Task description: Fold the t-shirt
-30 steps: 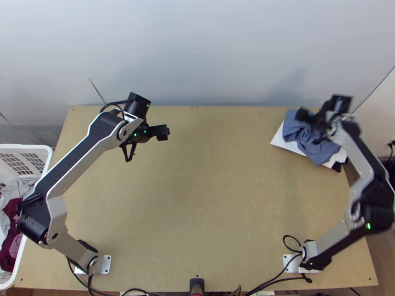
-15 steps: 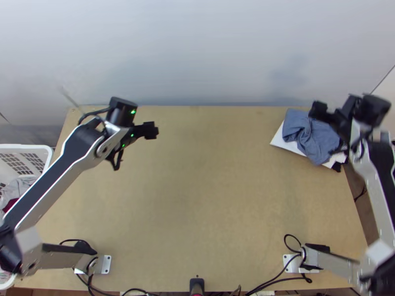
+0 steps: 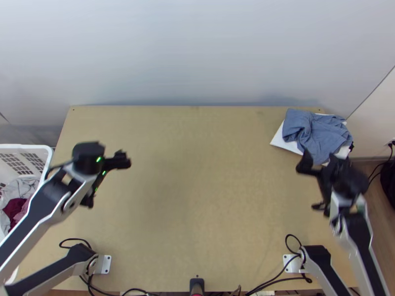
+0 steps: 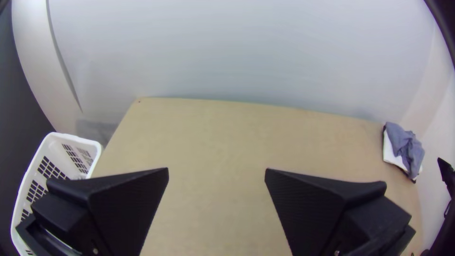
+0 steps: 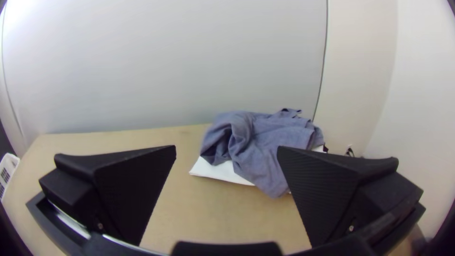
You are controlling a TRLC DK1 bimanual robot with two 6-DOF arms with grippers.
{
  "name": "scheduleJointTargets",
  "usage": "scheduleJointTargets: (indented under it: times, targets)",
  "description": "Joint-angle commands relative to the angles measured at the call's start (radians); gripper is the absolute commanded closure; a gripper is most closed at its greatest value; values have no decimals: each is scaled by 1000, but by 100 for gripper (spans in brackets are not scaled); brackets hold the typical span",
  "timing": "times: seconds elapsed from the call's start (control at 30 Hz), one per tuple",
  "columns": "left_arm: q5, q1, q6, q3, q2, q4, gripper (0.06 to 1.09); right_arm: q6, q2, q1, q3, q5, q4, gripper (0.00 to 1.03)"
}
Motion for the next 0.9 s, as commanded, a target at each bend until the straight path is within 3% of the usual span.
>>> scheduleJointTargets:
  times: [0.0,0.03,0.1,0.4,0.63,0.87]
  targets:
    - [-16,69,117,-319,-305,116,10,-186,-558,122,-344,106,54,4]
    - [-16,73,145,-362,-357,134,10,-204,-664,145,-370,107,-4,4]
    - [-15,110,203,-443,-461,166,10,-188,-653,142,-370,144,-53,4]
    - [30,283,458,-767,-960,272,10,-126,-662,147,-453,144,43,4]
    - [65,346,419,-788,-975,315,10,-109,-661,181,-507,144,36,4]
    - [65,337,408,-909,-981,611,10,-123,-662,167,-505,152,39,4]
